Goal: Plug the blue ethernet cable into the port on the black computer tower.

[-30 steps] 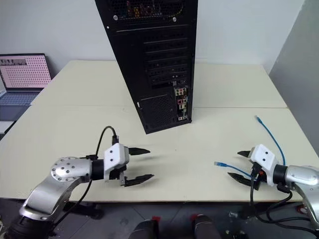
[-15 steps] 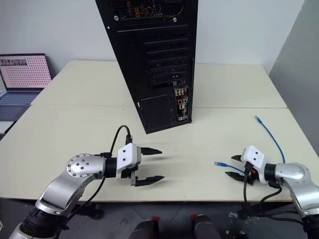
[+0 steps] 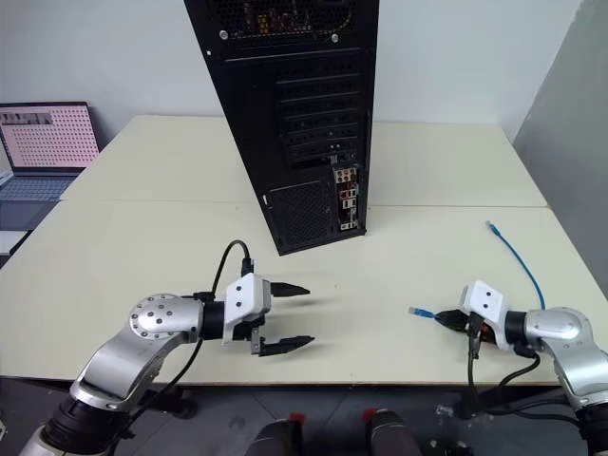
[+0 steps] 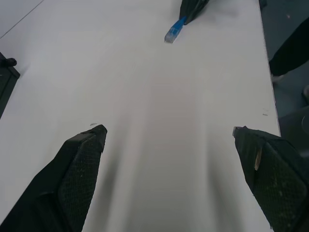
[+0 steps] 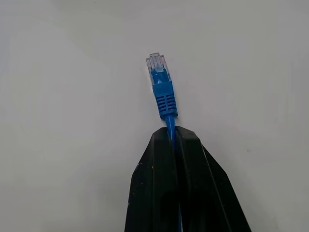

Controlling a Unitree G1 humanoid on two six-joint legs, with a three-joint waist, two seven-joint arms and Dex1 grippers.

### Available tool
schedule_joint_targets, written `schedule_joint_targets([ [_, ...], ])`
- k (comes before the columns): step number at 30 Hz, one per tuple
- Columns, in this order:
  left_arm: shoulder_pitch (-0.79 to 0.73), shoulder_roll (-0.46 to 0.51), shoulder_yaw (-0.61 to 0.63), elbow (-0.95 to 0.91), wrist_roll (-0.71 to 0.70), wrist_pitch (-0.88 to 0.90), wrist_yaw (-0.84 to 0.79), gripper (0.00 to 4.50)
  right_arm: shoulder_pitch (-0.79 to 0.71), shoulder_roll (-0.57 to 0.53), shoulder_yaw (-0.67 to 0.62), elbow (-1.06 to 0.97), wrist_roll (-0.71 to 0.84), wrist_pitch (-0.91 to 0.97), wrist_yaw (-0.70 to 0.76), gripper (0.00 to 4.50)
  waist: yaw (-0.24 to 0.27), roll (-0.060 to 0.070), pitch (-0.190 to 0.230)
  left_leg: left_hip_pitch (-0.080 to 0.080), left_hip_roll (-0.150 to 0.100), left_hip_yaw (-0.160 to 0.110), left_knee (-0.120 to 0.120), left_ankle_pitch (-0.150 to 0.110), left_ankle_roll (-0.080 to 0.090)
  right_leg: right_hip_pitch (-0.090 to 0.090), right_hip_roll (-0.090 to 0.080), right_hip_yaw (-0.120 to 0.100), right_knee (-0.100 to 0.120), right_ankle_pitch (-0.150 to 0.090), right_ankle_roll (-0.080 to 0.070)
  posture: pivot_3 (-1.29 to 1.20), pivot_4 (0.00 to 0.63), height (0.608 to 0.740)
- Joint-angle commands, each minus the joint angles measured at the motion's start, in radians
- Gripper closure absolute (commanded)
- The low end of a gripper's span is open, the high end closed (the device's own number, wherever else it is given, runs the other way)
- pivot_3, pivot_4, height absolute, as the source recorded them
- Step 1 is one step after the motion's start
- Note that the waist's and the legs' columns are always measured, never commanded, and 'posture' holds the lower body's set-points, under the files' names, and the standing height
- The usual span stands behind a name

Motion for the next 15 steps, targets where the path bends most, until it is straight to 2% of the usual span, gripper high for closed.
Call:
schedule_joint_targets([
  [1,-0.041,-0.020,-0.031,0.024,0.017,-0.028,-0.012,0.00,-0.043,0.019,0.020,-0.144,0.030,0.062,-0.003,4.45,-0.002,0.000,0.000,0.000,0.000,0.000,0.000,0.000,0.000,0.000,0.000,0.000,0.000,0.000,0.000,0.00,0.150,0.740],
  [7,-0.099,-0.055,-0.081,0.090,0.037,-0.048,-0.039,0.00,-0.104,0.065,0.078,-0.261,0.031,0.160,-0.018,4.45,0.000,0.000,0.000,0.000,0.000,-0.001,0.000,0.000,0.000,0.000,0.001,0.000,0.000,0.003,0.005,0.00,0.150,0.740],
  [15,-0.191,-0.159,-0.139,0.249,0.081,-0.108,-0.050,0.00,-0.208,0.165,0.178,-0.313,0.047,0.287,-0.042,4.45,0.002,0.000,0.000,-0.001,0.000,-0.001,0.000,0.000,0.000,0.000,0.001,-0.001,0.000,0.003,0.005,0.00,0.150,0.740],
])
